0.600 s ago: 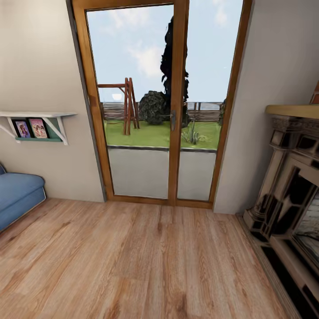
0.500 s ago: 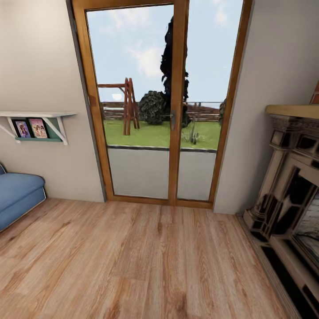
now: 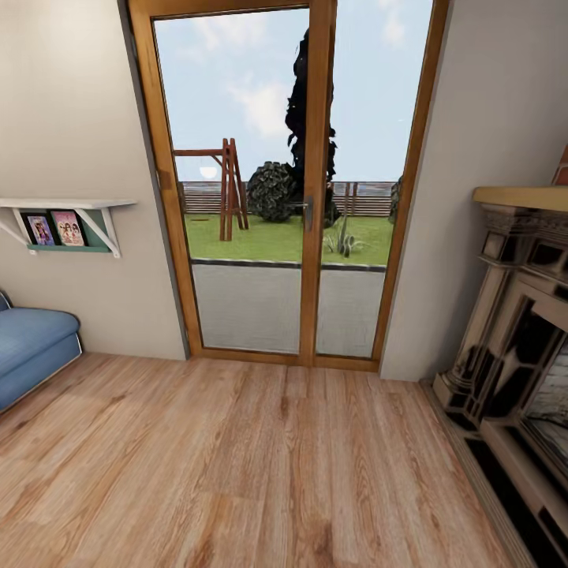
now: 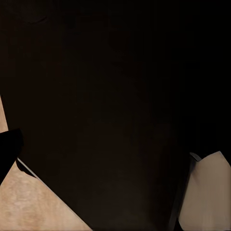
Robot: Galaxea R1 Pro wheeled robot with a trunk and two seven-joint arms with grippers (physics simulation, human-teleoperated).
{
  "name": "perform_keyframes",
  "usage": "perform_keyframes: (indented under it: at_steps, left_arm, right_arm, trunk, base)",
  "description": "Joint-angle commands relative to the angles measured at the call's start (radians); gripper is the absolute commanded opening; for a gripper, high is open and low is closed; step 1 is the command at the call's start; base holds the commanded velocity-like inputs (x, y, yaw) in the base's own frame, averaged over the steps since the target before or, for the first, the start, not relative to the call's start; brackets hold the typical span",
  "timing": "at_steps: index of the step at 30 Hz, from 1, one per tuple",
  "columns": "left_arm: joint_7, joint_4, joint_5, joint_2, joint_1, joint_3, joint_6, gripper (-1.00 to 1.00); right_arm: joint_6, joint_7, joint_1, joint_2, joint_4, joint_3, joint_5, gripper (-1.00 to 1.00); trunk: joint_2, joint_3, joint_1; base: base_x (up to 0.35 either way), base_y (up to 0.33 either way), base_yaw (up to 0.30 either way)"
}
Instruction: Turn on the radio receiver that's on the table in the living room.
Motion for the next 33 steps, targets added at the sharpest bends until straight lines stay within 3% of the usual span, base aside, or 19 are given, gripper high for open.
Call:
perform_keyframes:
  at_steps: [1,12,33]
  left_arm:
    - [0.000,0.000,0.000,0.000,0.000,0.000,0.000,1.00]
    - [0.000,0.000,0.000,0.000,0.000,-0.001,0.000,1.00]
    - [-0.004,-0.001,0.004,-0.009,0.000,0.000,-0.002,1.00]
  right_arm:
    - [0.000,0.000,0.000,0.000,0.000,0.001,0.001,1.00]
    - [0.000,0.010,0.000,0.001,-0.003,0.001,0.004,1.00]
    - [-0.040,-0.001,0.000,-0.022,-0.224,0.005,0.009,1.00]
  trunk:
    - [0.000,0.000,0.000]
    - [0.000,0.000,0.000]
    - [0.000,0.000,0.000]
  base:
    - [0.000,0.000,0.000]
    - [0.000,0.000,0.037]
    - [0.000,0.000,0.288]
